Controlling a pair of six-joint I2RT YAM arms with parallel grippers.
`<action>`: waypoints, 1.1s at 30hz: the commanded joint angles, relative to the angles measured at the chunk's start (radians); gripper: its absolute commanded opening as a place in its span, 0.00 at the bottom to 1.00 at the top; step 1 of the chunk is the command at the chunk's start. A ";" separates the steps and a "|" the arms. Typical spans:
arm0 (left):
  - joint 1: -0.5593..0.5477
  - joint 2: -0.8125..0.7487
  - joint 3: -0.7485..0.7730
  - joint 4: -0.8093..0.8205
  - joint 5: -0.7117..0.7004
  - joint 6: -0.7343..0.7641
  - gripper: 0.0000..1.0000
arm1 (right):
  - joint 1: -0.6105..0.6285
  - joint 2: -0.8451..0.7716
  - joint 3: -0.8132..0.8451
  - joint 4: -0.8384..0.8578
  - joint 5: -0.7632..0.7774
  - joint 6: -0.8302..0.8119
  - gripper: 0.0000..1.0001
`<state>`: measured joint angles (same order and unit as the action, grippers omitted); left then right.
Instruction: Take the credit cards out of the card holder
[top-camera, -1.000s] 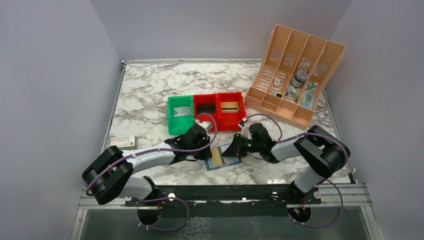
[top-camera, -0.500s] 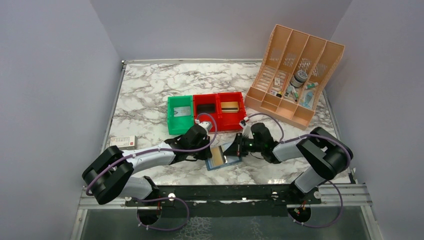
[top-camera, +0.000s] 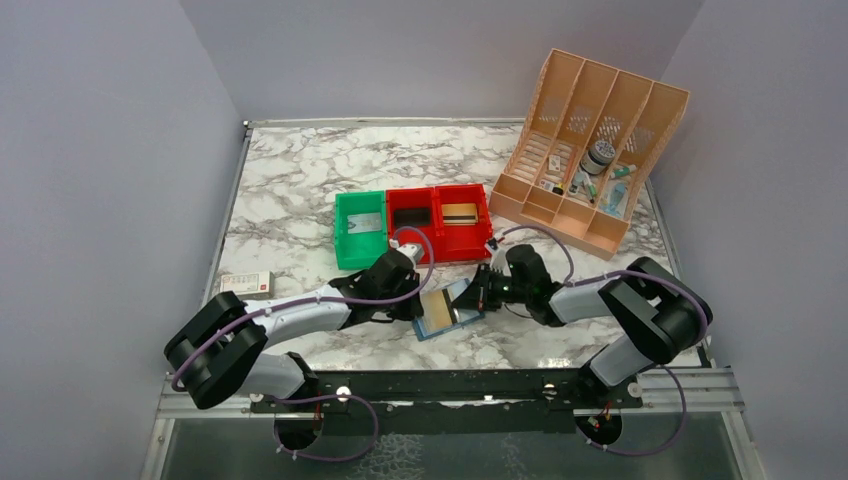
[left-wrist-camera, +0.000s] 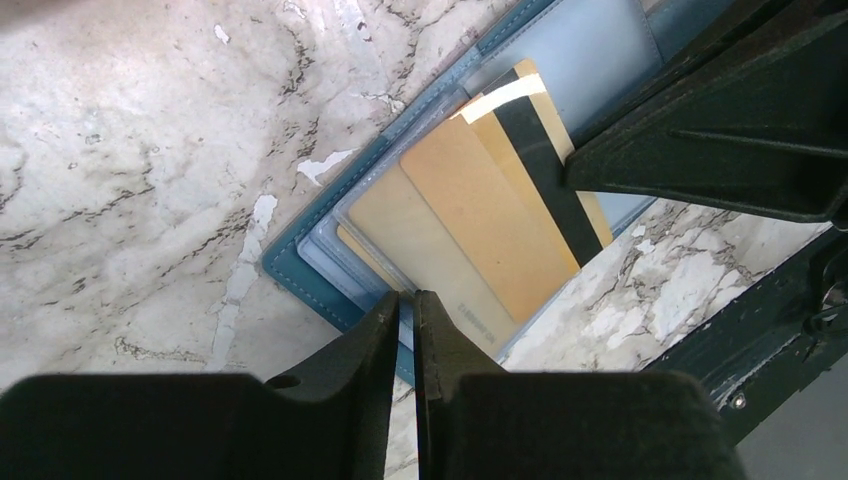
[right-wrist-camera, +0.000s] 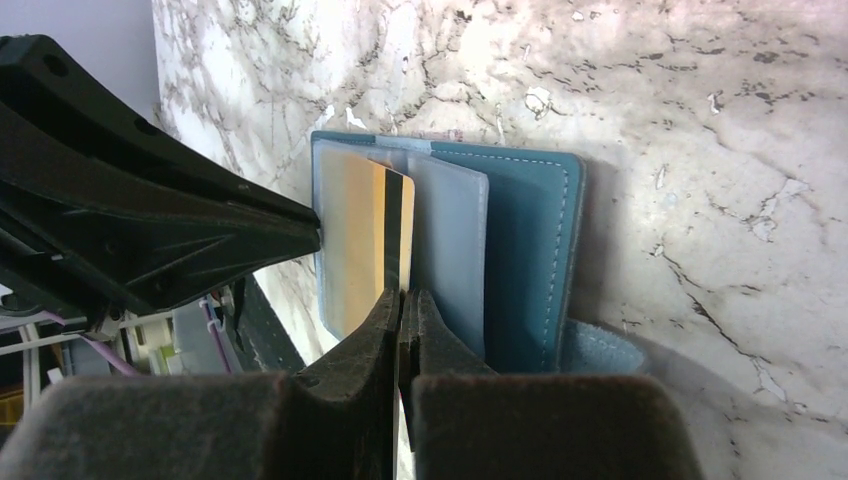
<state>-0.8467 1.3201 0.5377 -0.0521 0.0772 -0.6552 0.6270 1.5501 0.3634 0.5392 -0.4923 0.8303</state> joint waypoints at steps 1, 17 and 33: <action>-0.006 -0.042 -0.018 -0.017 -0.029 -0.011 0.18 | -0.006 0.045 -0.035 0.098 -0.034 0.032 0.01; -0.042 -0.113 -0.047 0.168 0.090 -0.012 0.40 | 0.009 0.053 -0.191 0.354 0.017 0.201 0.01; -0.105 0.072 0.063 0.048 0.013 0.023 0.18 | 0.011 -0.030 -0.129 0.154 0.028 0.102 0.08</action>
<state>-0.9447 1.3766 0.5674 0.0544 0.1425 -0.6487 0.6338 1.5429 0.1944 0.7765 -0.4866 0.9901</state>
